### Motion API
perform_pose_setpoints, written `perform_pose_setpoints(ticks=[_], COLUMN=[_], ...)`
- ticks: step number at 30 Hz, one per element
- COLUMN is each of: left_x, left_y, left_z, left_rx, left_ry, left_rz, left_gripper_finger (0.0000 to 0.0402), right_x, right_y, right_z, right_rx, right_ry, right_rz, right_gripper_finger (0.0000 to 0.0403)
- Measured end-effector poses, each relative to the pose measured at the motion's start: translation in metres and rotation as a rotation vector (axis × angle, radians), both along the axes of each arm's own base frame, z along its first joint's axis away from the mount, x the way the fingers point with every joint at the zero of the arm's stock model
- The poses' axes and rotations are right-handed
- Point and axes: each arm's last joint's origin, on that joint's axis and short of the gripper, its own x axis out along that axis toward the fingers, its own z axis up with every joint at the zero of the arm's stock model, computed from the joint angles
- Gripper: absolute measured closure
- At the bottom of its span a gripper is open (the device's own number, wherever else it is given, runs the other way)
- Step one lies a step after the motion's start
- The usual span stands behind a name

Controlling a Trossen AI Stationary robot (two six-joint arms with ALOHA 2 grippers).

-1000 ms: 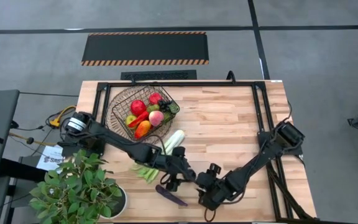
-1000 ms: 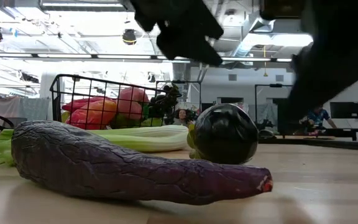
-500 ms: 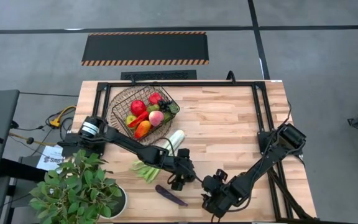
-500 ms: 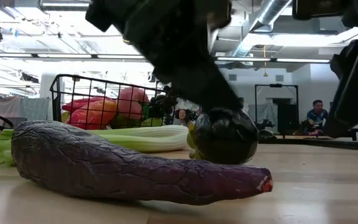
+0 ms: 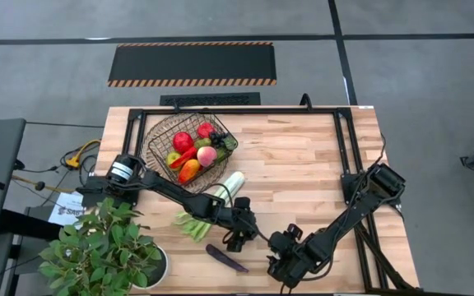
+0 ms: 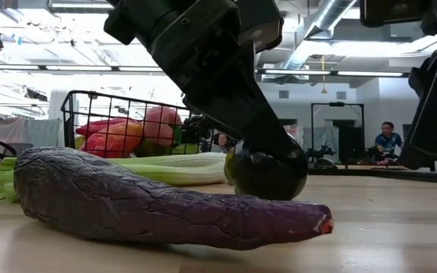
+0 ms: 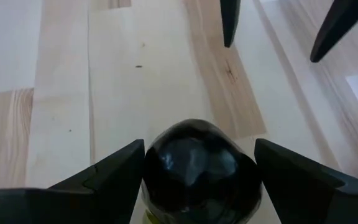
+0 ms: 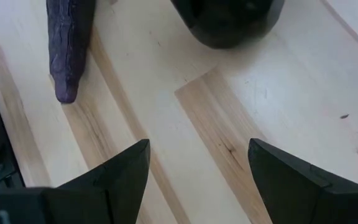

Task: Build produce basket
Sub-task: Put the black mangosteen into the wire basket

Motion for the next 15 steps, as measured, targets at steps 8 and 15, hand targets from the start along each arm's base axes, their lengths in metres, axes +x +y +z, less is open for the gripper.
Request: perform_pose_setpoints(ticks=[8, 15], left_x=[0.0, 0.004], left_y=[-0.002, -0.003], left_z=[0.002, 0.01], left_rx=[-0.027, -0.038], left_ry=[0.025, 0.058], left_rz=[0.028, 0.042], left_gripper_finger=[0.0154, 0.0167], right_x=[0.0, -0.002], right_y=[0.0, 0.002], right_z=[0.0, 0.0], right_rx=[0.003, 0.004], right_ry=[0.0, -0.001], right_rz=[-0.004, 0.001], right_gripper_finger=[0.0112, 0.0112])
